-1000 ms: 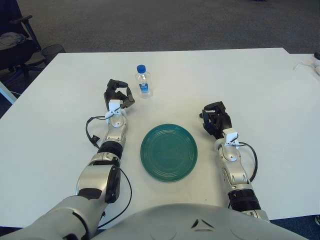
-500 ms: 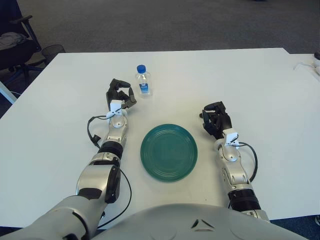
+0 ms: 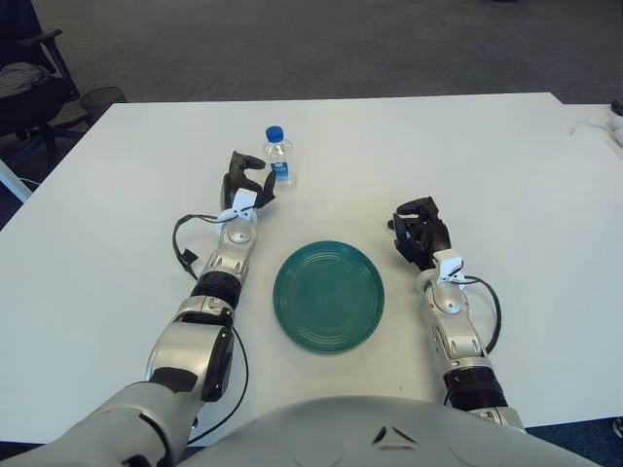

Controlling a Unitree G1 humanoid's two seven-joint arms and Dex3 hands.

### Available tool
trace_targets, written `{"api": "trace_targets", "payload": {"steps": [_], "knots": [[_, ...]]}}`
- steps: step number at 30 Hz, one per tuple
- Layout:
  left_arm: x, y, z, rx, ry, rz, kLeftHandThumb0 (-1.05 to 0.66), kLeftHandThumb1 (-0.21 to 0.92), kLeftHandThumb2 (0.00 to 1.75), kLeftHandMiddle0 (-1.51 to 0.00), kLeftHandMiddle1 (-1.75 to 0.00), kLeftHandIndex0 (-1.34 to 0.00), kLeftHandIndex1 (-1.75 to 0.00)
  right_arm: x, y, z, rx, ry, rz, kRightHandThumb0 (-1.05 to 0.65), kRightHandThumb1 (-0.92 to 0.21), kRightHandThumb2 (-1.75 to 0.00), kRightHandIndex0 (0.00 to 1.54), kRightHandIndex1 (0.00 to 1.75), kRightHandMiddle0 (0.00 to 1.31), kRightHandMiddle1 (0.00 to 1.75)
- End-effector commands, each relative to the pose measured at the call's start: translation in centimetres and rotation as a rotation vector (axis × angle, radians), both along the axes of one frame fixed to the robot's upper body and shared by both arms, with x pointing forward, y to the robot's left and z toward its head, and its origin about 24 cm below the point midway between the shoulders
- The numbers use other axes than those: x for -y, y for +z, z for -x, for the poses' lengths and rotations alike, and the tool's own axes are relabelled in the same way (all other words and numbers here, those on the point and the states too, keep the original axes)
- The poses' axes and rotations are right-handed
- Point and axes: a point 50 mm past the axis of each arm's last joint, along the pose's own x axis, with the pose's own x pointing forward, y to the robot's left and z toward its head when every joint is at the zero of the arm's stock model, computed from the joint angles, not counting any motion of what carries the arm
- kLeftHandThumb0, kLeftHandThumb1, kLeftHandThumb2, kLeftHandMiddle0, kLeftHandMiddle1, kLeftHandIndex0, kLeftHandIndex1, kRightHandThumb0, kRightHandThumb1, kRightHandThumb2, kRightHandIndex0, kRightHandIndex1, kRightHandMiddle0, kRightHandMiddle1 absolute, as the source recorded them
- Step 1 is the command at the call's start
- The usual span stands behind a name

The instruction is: Put the bottle into the plate.

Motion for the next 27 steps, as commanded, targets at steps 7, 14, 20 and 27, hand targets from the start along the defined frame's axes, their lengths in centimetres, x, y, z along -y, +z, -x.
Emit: {"api": "trace_targets", "payload": {"steps": [7, 14, 20, 27], "knots": [[-0.3, 0.2, 0.5, -0.010, 0.167, 0.154, -0.90, 0.92, 0.34, 0.00, -1.37, 0.00, -1.75, 0.2, -4.6, 2.5, -0.263, 0.000, 0.003, -0.34, -0.92, -0.52, 0.41, 1.20, 0.19, 1.75], [-0.2, 0.3, 1.0, 0.011, 0.209, 0.195, -0.88, 0.92, 0.38, 0.00, -1.18, 0.00, -1.75, 0.1, -4.6, 2.5, -0.258, 0.002, 0.002, -0.34, -0.92, -0.52, 0.41, 1.20, 0.19, 1.75], [-0.1, 0.4, 1.3, 0.026, 0.261, 0.207, -0.86, 0.92, 0.42, 0.00, -0.98, 0.00, -1.74, 0.1, -4.6, 2.5, -0.259, 0.005, 0.002, -0.35, -0.92, -0.52, 0.40, 1.20, 0.19, 1.75], [-0.2, 0.6, 1.4, 0.034, 0.306, 0.215, -0.84, 0.92, 0.51, 0.00, -0.84, 0.00, -1.70, 0.2, -4.6, 2.5, -0.261, 0.010, -0.003, -0.35, -0.92, -0.52, 0.40, 1.20, 0.19, 1.75]]}}
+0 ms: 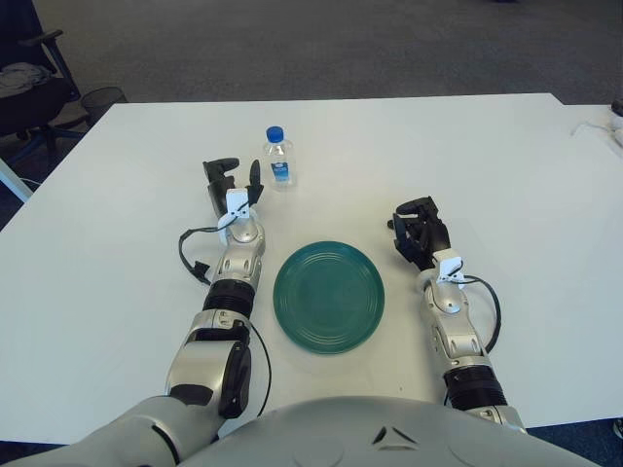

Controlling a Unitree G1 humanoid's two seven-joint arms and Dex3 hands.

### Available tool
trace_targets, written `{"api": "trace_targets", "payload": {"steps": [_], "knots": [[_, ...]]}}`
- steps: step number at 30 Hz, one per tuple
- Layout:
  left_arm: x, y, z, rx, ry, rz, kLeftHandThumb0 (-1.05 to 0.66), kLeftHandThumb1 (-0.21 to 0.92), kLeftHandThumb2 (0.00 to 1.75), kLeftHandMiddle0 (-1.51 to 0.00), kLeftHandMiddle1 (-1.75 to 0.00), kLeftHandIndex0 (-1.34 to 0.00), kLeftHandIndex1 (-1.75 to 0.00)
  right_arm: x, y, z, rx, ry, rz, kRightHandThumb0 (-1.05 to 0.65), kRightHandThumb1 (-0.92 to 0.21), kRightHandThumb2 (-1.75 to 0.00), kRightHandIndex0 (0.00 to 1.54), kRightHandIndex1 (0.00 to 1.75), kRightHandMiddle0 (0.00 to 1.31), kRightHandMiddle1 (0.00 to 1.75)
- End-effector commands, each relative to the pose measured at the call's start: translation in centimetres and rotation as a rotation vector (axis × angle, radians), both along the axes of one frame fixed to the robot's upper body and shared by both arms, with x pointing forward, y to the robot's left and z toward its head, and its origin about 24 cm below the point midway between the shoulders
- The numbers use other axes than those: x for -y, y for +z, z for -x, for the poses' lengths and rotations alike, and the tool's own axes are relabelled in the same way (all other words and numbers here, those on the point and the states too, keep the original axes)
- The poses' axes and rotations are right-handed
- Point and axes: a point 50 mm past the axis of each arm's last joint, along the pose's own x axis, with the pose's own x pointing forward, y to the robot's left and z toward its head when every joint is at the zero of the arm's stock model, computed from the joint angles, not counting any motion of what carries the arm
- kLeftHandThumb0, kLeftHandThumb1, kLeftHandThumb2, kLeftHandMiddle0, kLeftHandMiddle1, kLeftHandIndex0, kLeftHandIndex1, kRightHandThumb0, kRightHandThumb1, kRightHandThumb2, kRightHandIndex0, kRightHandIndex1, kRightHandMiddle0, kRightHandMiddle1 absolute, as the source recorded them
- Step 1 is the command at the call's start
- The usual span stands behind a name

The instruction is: Put the bottle into the plate.

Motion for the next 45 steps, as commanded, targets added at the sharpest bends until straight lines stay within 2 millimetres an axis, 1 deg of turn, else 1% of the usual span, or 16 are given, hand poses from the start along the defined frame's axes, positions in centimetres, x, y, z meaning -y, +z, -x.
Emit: {"api": "trace_targets", "payload": {"steps": [1, 6, 11, 14, 17, 18, 19, 23, 24, 26, 28, 31, 33, 34, 40, 45], "knots": [[-0.4, 0.0, 0.2, -0.003, 0.035, -0.003, -0.83, 0.92, 0.52, 0.00, -0.83, 0.00, -1.69, 0.3, -4.6, 2.5, -0.262, 0.005, -0.001, -0.35, -0.92, -0.52, 0.40, 1.20, 0.19, 1.75], [-0.5, 0.1, 0.3, 0.001, 0.038, 0.005, -0.82, 0.92, 0.54, 0.00, -0.82, 0.00, -1.69, 0.2, -4.6, 2.5, -0.261, 0.004, -0.003, -0.35, -0.92, -0.52, 0.40, 1.21, 0.19, 1.75], [-0.5, 0.1, 0.3, 0.008, 0.025, 0.005, -0.81, 0.89, 0.58, 0.00, -0.95, 0.00, -1.72, 0.3, -4.5, 2.5, -0.260, 0.000, 0.000, -0.35, -0.92, -0.52, 0.40, 1.21, 0.19, 1.75], [-0.6, 0.2, 0.4, 0.011, 0.013, 0.003, -0.82, 0.88, 0.60, 0.00, -0.94, 0.00, -1.70, 0.2, -4.6, 2.5, -0.260, 0.002, 0.000, -0.35, -0.92, -0.52, 0.41, 1.21, 0.19, 1.75], [-0.6, 0.3, 0.4, 0.026, -0.034, -0.002, -0.85, 0.91, 0.60, 0.00, -0.81, 0.00, -1.66, 0.2, -4.6, 2.4, -0.263, 0.004, -0.001, -0.35, -0.92, -0.52, 0.41, 1.21, 0.19, 1.75], [-0.6, 0.3, 0.5, 0.032, -0.052, -0.007, -0.90, 0.91, 0.62, 0.00, -0.72, 0.00, -1.53, 0.2, -4.6, 2.4, -0.264, 0.004, -0.001, -0.35, -0.92, -0.52, 0.41, 1.21, 0.19, 1.75], [-0.7, 0.4, 0.5, 0.040, -0.075, -0.013, -0.93, 0.92, 0.63, 0.00, -0.66, 0.00, -1.45, 0.2, -4.6, 2.4, -0.265, 0.003, -0.002, -0.35, -0.92, -0.52, 0.40, 1.21, 0.19, 1.75], [-0.7, 0.4, 0.8, 0.061, -0.142, -0.037, -1.00, 0.92, 0.64, 0.00, -0.48, 0.00, -1.10, 0.2, -4.6, 2.5, -0.265, 0.001, -0.004, -0.35, -0.92, -0.52, 0.40, 1.21, 0.19, 1.75], [-0.7, 0.4, 0.9, 0.066, -0.158, -0.044, -1.02, 0.92, 0.63, 0.00, -0.39, 0.00, -0.93, 0.2, -4.6, 2.5, -0.265, 0.001, -0.005, -0.35, -0.92, -0.52, 0.40, 1.21, 0.19, 1.75], [-0.8, 0.4, 1.1, 0.082, -0.208, -0.067, -1.03, 0.92, 0.60, 0.00, -0.28, 0.00, -0.71, 0.2, -4.6, 2.6, -0.265, 0.002, -0.007, -0.35, -0.92, -0.52, 0.41, 1.21, 0.19, 1.75], [-0.9, 0.2, 1.3, 0.097, -0.251, -0.091, -1.04, 0.92, 0.53, 0.00, -0.13, 0.00, -0.35, 0.2, -4.6, 2.6, -0.264, 0.004, -0.008, -0.35, -0.92, -0.52, 0.41, 1.21, 0.19, 1.75], [-1.0, 0.1, 1.5, 0.112, -0.285, -0.117, -1.05, 0.92, 0.44, 0.00, -0.04, 0.00, -0.12, 0.2, -4.7, 2.6, -0.265, 0.007, -0.007, -0.35, -0.92, -0.52, 0.41, 1.21, 0.19, 1.75], [-1.0, 0.0, 1.6, 0.121, -0.304, -0.132, -1.05, 0.92, 0.40, 0.00, -0.02, 0.00, -0.06, 0.2, -4.7, 2.5, -0.266, 0.007, -0.007, -0.35, -0.92, -0.52, 0.41, 1.21, 0.19, 1.75], [-1.0, 0.0, 1.6, 0.125, -0.313, -0.139, -1.05, 0.92, 0.35, 0.00, -0.01, 0.00, -0.04, 0.2, -4.7, 2.5, -0.266, 0.006, -0.007, -0.35, -0.92, -0.52, 0.41, 1.21, 0.19, 1.75], [-1.1, -0.4, 1.9, 0.145, -0.386, -0.165, -1.05, 0.92, 0.15, 0.00, 0.00, 0.00, 0.00, 0.1, -4.7, 2.5, -0.263, 0.006, -0.014, -0.35, -0.92, -0.52, 0.41, 1.22, 0.19, 1.75], [-1.4, -0.7, 2.1, 0.140, -0.426, -0.195, -1.05, 0.91, 0.08, 0.00, 0.00, 0.00, 0.00, 0.1, -4.7, 2.5, -0.262, 0.004, -0.017, -0.35, -0.92, -0.52, 0.41, 1.22, 0.19, 1.75]]}}
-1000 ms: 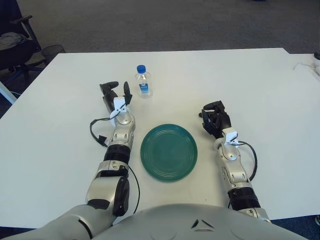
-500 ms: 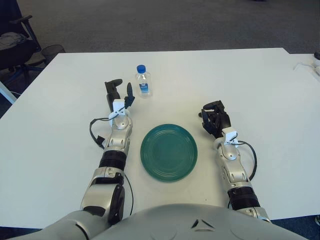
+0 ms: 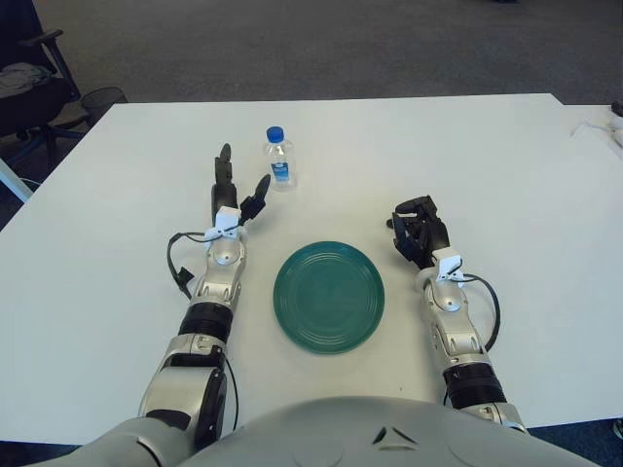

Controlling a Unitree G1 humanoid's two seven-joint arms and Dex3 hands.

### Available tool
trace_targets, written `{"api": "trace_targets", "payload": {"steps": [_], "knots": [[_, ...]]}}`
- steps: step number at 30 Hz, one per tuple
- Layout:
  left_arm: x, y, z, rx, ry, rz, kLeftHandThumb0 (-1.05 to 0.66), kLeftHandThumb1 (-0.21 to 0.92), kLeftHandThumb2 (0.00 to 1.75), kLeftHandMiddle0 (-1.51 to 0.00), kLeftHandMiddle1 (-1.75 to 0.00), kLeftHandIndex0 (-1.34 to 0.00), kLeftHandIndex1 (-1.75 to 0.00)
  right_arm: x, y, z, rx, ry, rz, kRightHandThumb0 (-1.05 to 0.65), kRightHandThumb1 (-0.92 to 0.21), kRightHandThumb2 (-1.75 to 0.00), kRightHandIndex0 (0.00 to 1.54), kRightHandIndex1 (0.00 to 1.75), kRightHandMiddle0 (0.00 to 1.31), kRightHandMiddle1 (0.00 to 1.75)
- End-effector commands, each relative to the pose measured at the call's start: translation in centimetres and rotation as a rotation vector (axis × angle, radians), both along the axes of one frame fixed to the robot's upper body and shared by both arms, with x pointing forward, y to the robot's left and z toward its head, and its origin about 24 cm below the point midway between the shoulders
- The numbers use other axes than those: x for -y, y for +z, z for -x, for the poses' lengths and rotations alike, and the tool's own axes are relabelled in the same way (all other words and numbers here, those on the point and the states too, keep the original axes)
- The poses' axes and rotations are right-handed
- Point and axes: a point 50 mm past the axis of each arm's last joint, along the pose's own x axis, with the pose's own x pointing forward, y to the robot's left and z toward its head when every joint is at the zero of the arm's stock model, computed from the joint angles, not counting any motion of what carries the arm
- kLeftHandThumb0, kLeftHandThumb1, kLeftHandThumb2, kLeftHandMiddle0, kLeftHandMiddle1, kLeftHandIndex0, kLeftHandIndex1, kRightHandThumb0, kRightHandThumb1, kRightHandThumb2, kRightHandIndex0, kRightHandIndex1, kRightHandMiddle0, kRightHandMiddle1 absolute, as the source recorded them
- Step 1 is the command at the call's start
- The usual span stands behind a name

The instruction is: Put the bottle into the plate.

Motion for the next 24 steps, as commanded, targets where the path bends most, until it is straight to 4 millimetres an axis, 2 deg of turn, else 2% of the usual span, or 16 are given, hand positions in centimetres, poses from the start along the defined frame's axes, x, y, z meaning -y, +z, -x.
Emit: {"api": "trace_targets", "payload": {"steps": [1, 14, 24], "knots": [[-0.4, -0.3, 0.2, -0.003, -0.024, -0.038, -1.05, 0.91, 0.07, 0.00, 0.00, 0.00, 0.00, 0.2, -4.6, 2.7, -0.263, -0.003, -0.011, -0.35, -0.92, -0.52, 0.41, 1.22, 0.19, 1.75], [-0.6, -1.0, 0.3, -0.023, -0.030, -0.077, -1.05, 0.91, 0.04, 0.00, 0.00, 0.00, 0.00, 0.2, -4.6, 2.7, -0.261, -0.005, -0.011, -0.35, -0.92, -0.52, 0.42, 1.22, 0.19, 1.75], [0.2, -1.4, -0.8, -0.088, -0.046, -0.074, -1.05, 0.88, 0.02, 0.00, 0.00, 0.00, 0.00, 0.2, -4.6, 2.5, -0.261, -0.004, -0.007, -0.35, -0.92, -0.52, 0.41, 1.20, 0.19, 1.75]]}}
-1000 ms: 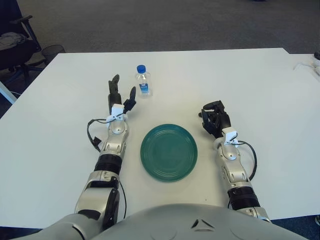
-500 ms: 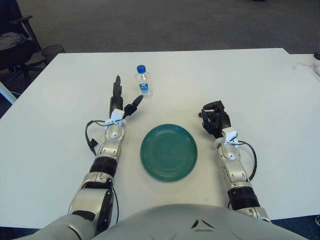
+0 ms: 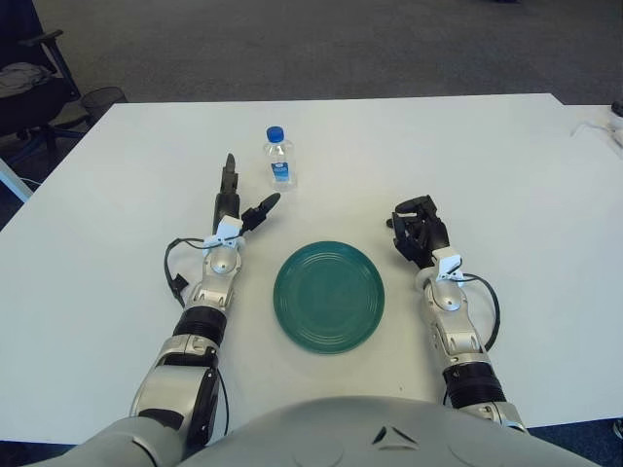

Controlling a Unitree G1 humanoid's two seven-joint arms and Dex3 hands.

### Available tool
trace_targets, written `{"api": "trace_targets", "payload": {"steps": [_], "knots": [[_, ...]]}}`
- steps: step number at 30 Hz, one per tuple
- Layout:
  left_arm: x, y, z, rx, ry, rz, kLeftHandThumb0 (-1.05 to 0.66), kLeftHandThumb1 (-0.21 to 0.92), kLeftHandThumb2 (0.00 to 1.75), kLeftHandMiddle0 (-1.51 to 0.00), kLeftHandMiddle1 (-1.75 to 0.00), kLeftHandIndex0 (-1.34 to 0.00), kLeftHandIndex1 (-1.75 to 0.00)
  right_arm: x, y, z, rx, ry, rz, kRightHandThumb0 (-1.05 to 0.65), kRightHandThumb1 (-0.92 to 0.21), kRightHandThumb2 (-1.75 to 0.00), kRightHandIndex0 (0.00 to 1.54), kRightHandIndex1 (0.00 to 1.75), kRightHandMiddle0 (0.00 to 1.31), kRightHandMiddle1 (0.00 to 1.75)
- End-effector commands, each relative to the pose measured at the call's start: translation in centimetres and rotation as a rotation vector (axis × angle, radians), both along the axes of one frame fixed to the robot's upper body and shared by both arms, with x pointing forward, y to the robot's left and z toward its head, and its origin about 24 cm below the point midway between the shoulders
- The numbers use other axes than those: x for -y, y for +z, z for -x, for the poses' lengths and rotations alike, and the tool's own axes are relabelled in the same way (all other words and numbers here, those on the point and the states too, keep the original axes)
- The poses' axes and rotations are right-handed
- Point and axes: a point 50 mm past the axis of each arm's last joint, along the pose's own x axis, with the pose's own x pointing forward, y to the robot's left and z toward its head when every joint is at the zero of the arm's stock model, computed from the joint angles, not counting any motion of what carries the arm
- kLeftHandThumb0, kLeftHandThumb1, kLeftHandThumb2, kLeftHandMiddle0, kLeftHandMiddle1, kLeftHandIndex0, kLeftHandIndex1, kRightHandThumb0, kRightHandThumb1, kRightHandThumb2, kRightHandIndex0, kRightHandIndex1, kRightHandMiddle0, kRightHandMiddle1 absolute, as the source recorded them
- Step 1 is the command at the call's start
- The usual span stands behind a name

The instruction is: Put the bottle into the plate.

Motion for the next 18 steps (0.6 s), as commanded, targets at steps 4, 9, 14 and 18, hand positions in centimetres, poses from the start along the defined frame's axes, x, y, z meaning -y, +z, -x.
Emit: {"api": "trace_targets", "payload": {"steps": [4, 9, 14, 18], "knots": [[0.9, 0.7, -1.7, -0.028, -0.035, -0.017, -1.05, 0.87, 0.01, 0.00, 0.00, 0.00, 0.00, 0.3, -4.6, 2.6, -0.261, -0.003, -0.004, -0.35, -0.92, -0.52, 0.41, 1.20, 0.19, 1.75], [1.4, 0.9, -2.5, -0.068, -0.059, -0.065, -1.05, 0.86, 0.00, 0.00, 0.00, 0.00, 0.00, 0.3, -4.6, 2.6, -0.261, 0.000, -0.003, -0.35, -0.92, -0.52, 0.41, 1.20, 0.19, 1.75], [1.5, 1.2, -3.7, -0.125, -0.060, -0.112, -1.05, 0.87, 0.01, 0.00, 0.00, 0.00, 0.00, 0.2, -4.6, 2.5, -0.258, -0.005, -0.002, -0.35, -0.92, -0.52, 0.41, 1.20, 0.19, 1.75], [1.8, 1.2, -4.3, -0.158, -0.058, -0.136, -1.05, 0.88, 0.01, 0.00, 0.00, 0.00, 0.00, 0.2, -4.6, 2.5, -0.258, -0.005, 0.000, -0.35, -0.92, -0.52, 0.42, 1.19, 0.19, 1.75]]}}
